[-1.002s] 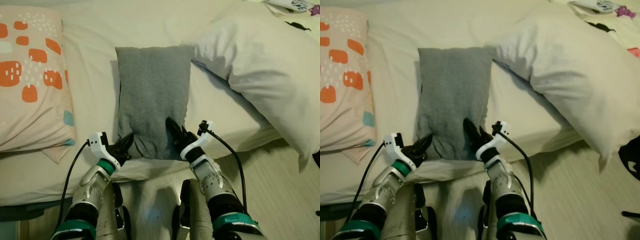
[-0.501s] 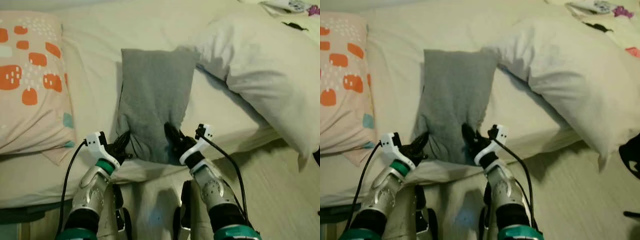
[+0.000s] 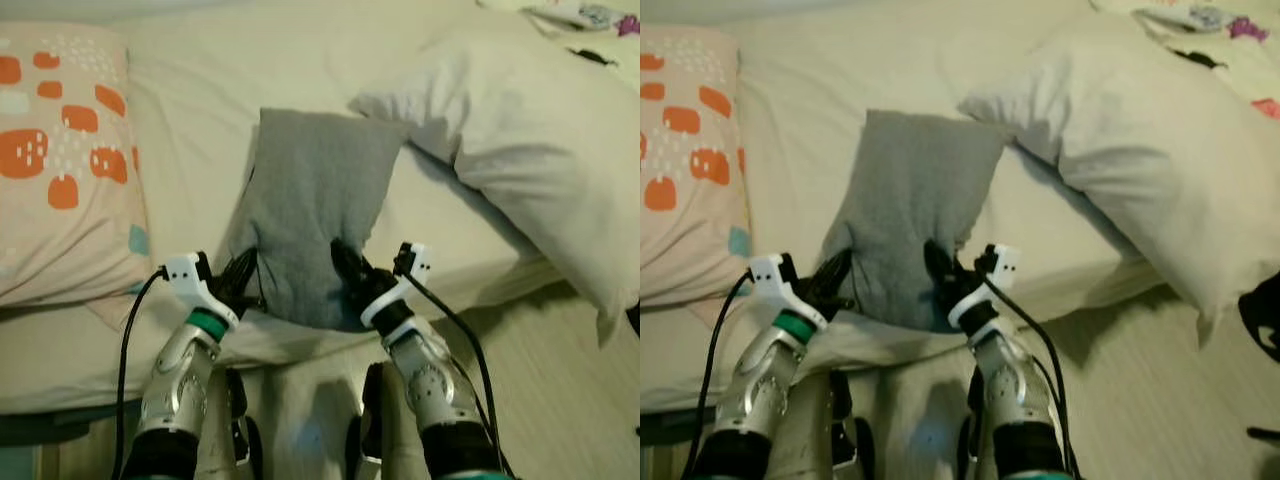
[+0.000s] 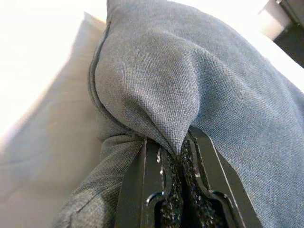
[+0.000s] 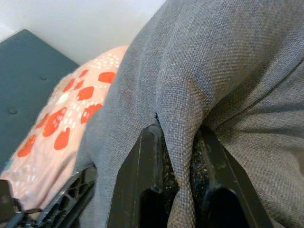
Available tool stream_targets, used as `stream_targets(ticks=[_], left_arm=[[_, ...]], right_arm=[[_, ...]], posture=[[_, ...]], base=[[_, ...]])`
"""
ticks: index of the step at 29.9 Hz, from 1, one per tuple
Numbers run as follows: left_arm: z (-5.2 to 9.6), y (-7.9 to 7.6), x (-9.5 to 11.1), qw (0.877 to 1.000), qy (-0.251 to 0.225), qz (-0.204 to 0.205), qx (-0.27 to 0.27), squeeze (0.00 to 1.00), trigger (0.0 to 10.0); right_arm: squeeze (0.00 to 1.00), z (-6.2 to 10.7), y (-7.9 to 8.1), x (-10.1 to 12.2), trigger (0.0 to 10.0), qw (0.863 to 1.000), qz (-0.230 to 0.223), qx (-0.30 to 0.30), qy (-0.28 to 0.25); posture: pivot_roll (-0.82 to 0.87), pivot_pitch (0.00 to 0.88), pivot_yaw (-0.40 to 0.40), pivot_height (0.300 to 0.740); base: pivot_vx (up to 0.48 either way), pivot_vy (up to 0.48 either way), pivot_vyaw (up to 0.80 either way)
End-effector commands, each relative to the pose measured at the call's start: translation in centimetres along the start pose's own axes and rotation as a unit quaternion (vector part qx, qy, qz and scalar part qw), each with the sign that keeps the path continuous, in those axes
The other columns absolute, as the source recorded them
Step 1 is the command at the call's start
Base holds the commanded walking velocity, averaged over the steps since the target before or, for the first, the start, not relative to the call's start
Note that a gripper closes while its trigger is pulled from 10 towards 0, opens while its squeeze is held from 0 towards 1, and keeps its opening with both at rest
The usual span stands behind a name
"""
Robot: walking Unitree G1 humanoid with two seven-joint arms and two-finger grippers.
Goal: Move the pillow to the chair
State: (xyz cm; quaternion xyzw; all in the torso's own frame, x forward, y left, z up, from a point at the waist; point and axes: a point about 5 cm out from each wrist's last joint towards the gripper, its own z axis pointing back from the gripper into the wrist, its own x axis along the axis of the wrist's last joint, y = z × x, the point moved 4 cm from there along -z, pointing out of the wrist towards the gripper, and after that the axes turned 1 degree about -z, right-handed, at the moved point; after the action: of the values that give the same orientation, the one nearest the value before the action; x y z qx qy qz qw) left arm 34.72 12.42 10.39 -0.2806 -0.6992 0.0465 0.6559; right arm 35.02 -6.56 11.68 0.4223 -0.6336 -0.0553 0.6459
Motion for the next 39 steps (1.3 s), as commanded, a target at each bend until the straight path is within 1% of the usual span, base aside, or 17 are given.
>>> stream_targets(ticks=[1, 2, 3, 4, 5, 7, 8, 10, 16, 20, 23, 25, 27, 28, 30, 35, 39], left_arm=[[-0.4, -1.9, -0.3, 0.999, 0.004, -0.004, -0.033, 0.0, 0.0], [-0.1, -2.1, 0.0, 0.999, 0.001, -0.013, -0.03, 0.0, 0.0], [-0.1, -2.1, 0.0, 0.999, 0.001, -0.013, -0.03, 0.0, 0.0], [0.2, -2.2, 0.3, 0.999, -0.004, -0.029, -0.024, 0.0, 4.6], [0.4, -2.3, 0.5, 0.999, -0.002, -0.044, -0.013, 0.0, 4.6], [0.4, -2.3, 0.5, 0.999, -0.002, -0.044, -0.013, 0.0, 4.6], [0.6, -2.6, 0.7, 0.998, 0.0, -0.066, -0.012, 0.0, 10.0], [0.8, -3.0, 0.6, 0.996, 0.006, -0.087, -0.011, 0.0, 10.0], [0.9, -3.0, 0.5, 0.996, 0.01, -0.091, 0.001, 0.0, 10.0], [1.0, -3.2, 0.7, 0.996, 0.012, -0.093, 0.005, 0.0, 10.0], [1.1, -3.1, 0.9, 0.995, 0.013, -0.1, 0.011, 0.0, 10.0], [1.1, -3.1, 0.9, 0.995, 0.013, -0.1, 0.011, 0.0, 10.0], [1.3, -2.7, 0.9, 0.994, 0.016, -0.107, 0.022, 0.0, 10.0], [1.3, -2.7, 0.9, 0.994, 0.016, -0.107, 0.022, 0.0, 10.0], [1.4, -2.5, 0.9, 0.993, 0.018, -0.114, 0.026, 0.0, 10.0], [1.4, -2.8, 1.0, 0.993, 0.016, -0.115, 0.023, 0.0, 10.0], [1.4, -2.9, 1.0, 0.993, 0.015, -0.115, 0.022, 0.0, 10.0]], right_arm=[[0.0, -0.9, 3.4, -3.0, 0.0, 0.998, -0.037, 0.039, 0.026], [0.0, -0.8, 3.2, -2.7, 2.7, 0.999, -0.017, 0.028, 0.023], [0.0, -0.8, 3.2, -2.7, 2.7, 0.999, -0.017, 0.028, 0.023], [0.0, -0.6, 3.0, -2.6, 10.0, 1.0, 0.0, 0.019, 0.02], [0.0, -0.4, 2.9, -2.5, 10.0, 1.0, 0.012, 0.014, 0.02], [0.0, -0.4, 2.9, -2.5, 10.0, 1.0, 0.012, 0.014, 0.02], [0.0, -0.2, 2.8, -2.7, 10.0, 1.0, 0.012, 0.009, 0.023], [0.0, 0.3, 3.0, -3.1, 10.0, 0.999, 0.003, 0.015, 0.031], [0.0, 0.7, 3.8, -3.3, 10.0, 0.999, -0.018, 0.031, 0.032], [0.0, 0.8, 3.2, -3.2, 10.0, 0.999, -0.023, 0.006, 0.027], [0.0, 0.6, 2.0, -2.4, 10.0, 0.999, 0.008, -0.045, 0.007], [0.0, 0.6, 2.0, -2.4, 10.0, 0.999, 0.008, -0.045, 0.007], [0.0, 0.7, 0.9, -2.4, 10.0, 0.995, 0.058, -0.076, 0.015], [0.0, 0.7, 0.9, -2.4, 10.0, 0.995, 0.058, -0.076, 0.015], [0.0, 0.8, 0.4, -2.6, 10.0, 0.992, 0.085, -0.087, 0.027], [0.0, 1.1, 0.4, -3.3, 10.0, 0.994, 0.064, -0.076, 0.047], [0.0, 1.2, 0.5, -3.3, 10.0, 0.994, 0.071, -0.076, 0.044]], posture=[[0.01, 0.129, 0.036, 0.596], [0.01, 0.121, 0.041, 0.596], [0.01, 0.121, 0.041, 0.596], [0.01, 0.113, 0.043, 0.596], [0.01, 0.109, 0.046, 0.596], [0.01, 0.109, 0.046, 0.596], [0.02, 0.11, 0.045, 0.596], [0.02, 0.111, 0.045, 0.596], [0.03, 0.11, 0.054, 0.596], [0.04, 0.106, 0.052, 0.596], [0.04, 0.101, 0.05, 0.596], [0.04, 0.101, 0.05, 0.596], [0.04, 0.101, 0.055, 0.596], [0.04, 0.101, 0.055, 0.596], [0.04, 0.098, 0.054, 0.596], [0.04, 0.096, 0.052, 0.606], [0.03, 0.093, 0.054, 0.621]], base=[[0.0, 0.0, 0.0], [0.0, 0.0, 0.0], [0.0, 0.0, 0.0], [0.0, 0.0, 0.0], [0.0, 0.0, 0.0], [0.0, 0.0, 0.0], [0.0, 0.0, 0.0], [0.0, 0.0, 0.0], [0.0, 0.0, 0.0], [0.0, 0.0, 0.0], [0.0, 0.0, 0.0], [0.0, 0.0, 0.0], [0.0, 0.0, 0.0], [0.0, 0.0, 0.0], [0.0, 0.0, 0.0], [0.0, 0.0, 0.0], [0.0, 0.0, 0.0]])
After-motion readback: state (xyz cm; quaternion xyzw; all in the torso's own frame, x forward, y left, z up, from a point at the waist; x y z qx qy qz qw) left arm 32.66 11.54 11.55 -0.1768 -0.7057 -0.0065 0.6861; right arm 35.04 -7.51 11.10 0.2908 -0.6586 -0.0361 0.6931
